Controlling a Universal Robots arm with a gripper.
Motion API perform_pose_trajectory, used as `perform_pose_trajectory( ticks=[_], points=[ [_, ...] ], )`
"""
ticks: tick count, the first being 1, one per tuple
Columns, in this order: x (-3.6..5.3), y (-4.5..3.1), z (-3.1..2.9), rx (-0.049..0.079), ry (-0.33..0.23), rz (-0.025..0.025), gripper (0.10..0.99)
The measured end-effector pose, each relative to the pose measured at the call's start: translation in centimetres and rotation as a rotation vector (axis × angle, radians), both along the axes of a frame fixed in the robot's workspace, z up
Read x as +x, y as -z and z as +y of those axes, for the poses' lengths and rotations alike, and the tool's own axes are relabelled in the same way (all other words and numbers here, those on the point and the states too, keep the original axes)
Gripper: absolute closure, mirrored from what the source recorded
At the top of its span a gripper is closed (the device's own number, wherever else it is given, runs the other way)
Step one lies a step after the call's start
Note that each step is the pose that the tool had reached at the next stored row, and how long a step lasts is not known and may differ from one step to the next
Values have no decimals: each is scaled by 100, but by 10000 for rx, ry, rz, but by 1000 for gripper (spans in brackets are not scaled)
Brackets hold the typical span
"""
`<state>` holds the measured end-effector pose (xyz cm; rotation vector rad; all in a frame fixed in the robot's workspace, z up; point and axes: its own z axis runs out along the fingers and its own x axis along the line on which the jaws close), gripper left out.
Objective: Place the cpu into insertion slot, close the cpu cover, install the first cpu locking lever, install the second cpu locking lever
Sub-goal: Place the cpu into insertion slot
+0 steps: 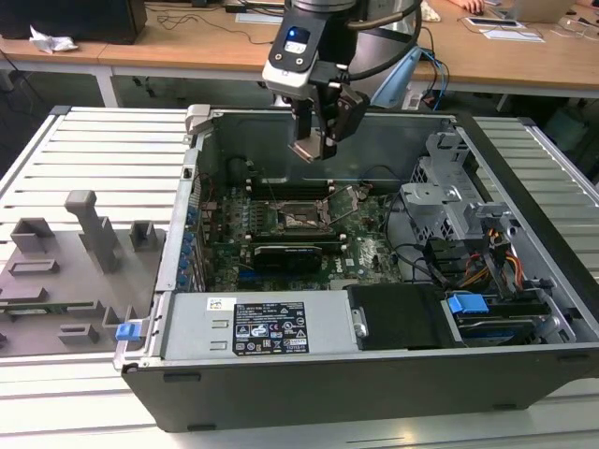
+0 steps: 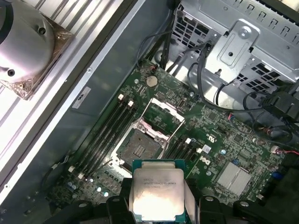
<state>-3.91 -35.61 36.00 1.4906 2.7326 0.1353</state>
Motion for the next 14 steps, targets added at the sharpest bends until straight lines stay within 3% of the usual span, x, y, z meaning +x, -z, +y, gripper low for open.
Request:
perform_pose_trajectory(
  ticks=[6, 12, 14],
  points=[
    [0, 152, 0, 1, 1677, 0, 561],
    [0, 267, 0, 0, 2765, 5, 561],
    [0, 321, 0, 0, 3390, 5, 561]
  ],
)
